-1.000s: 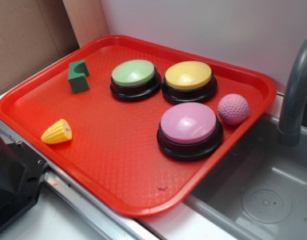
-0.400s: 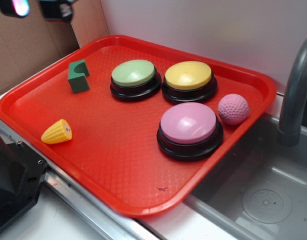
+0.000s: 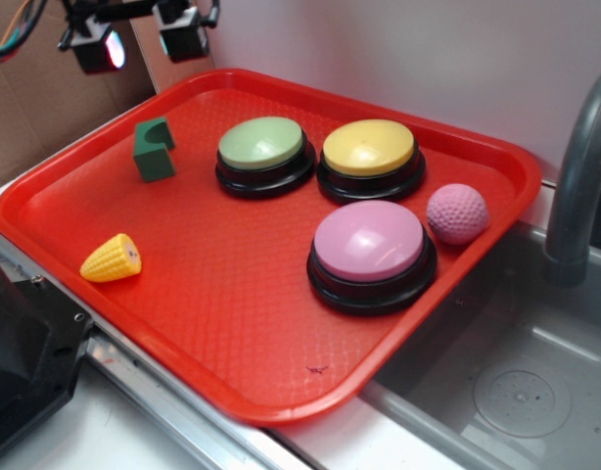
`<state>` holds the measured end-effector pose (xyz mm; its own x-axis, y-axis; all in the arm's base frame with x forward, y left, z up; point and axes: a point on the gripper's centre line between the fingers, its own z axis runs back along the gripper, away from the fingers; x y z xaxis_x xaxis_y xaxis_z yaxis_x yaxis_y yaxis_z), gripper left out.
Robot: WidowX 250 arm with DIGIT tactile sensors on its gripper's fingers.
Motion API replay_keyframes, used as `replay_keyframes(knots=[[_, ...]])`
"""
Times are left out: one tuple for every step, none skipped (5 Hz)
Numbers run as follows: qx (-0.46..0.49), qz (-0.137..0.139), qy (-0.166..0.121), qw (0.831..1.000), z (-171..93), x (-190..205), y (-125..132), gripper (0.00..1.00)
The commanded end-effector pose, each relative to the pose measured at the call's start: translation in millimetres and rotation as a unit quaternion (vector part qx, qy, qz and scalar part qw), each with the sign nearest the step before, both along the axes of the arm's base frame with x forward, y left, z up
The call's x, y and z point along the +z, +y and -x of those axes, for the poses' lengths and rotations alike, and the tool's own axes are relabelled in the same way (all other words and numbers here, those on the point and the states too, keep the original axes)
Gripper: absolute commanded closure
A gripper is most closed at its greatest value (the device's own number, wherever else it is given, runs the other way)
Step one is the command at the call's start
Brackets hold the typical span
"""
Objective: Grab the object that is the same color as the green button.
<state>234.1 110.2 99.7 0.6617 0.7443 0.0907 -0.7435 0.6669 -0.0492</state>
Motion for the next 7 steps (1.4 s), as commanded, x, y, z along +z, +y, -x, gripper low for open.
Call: replay_keyframes(knots=[[0.003, 0.002, -0.02, 1.0, 7, -45, 13, 0.0], [-0.02, -0.008, 0.011, 1.0, 2, -61, 3, 0.0], [-0.025, -0.018, 0.021, 0.999, 1, -70, 1, 1.0], [-0.047, -0.016, 0.029, 0.998, 0, -62, 1, 1.0], [-0.066, -0.026, 0.017, 0.997, -1, -36, -3, 1.0], [-0.093, -0.006, -0.039, 0.995, 10, 14, -5, 1.0], [-0.157, -0.002, -0.035, 0.987, 30, 64, -13, 1.0]])
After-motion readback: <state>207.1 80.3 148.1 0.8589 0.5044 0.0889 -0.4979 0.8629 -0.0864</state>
